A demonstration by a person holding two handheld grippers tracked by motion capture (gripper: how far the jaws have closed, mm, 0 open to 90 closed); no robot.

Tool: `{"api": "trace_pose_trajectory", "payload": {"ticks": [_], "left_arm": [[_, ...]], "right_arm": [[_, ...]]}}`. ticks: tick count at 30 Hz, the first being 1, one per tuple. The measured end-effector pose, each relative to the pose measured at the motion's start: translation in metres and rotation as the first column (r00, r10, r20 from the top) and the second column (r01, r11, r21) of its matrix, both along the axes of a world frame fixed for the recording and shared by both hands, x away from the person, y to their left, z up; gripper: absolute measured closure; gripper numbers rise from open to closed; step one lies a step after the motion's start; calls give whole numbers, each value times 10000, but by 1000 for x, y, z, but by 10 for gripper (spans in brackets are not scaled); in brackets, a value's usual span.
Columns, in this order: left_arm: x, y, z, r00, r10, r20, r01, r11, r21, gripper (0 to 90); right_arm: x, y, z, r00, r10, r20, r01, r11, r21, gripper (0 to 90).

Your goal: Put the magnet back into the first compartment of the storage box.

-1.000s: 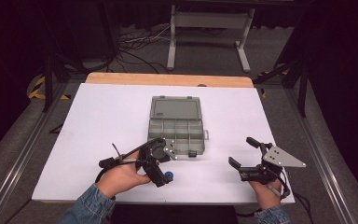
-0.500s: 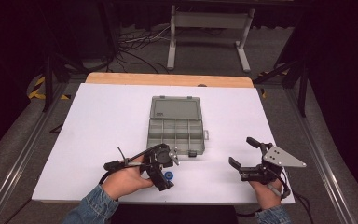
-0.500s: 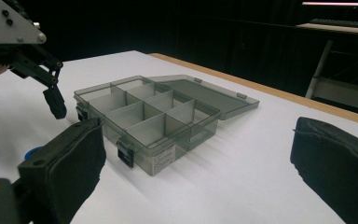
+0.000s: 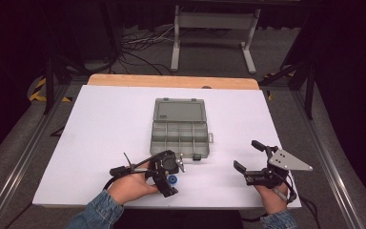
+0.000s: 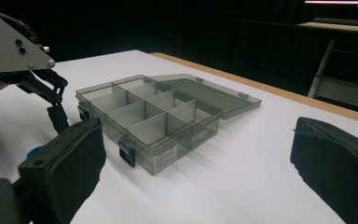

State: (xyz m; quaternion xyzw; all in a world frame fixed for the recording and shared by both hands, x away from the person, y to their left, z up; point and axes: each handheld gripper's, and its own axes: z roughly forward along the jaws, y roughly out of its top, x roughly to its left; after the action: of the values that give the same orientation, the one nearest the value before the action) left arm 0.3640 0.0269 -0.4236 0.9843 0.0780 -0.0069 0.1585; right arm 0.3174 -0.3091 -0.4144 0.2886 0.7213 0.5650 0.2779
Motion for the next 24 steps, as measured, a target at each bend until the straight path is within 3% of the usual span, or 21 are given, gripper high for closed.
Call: {"api": "trace_pose_trajectory", "payload": {"ticks": [19,21,24], "left_arm": [[4,1,-4,9993,236,286,-236,9997,2,512],[2,1,-3,9992,136,375,-137,9999,22,610],[2,1,-3,9989,93,452,-94,10000,29,619]], "right_arm": [[1,0,-1,9998,112,-135,-110,9999,89,40],[2,0,-1,9998,142,-131,-141,9999,72,40],[2,0,-1,9998,121,-161,-120,9999,97,40]]}}
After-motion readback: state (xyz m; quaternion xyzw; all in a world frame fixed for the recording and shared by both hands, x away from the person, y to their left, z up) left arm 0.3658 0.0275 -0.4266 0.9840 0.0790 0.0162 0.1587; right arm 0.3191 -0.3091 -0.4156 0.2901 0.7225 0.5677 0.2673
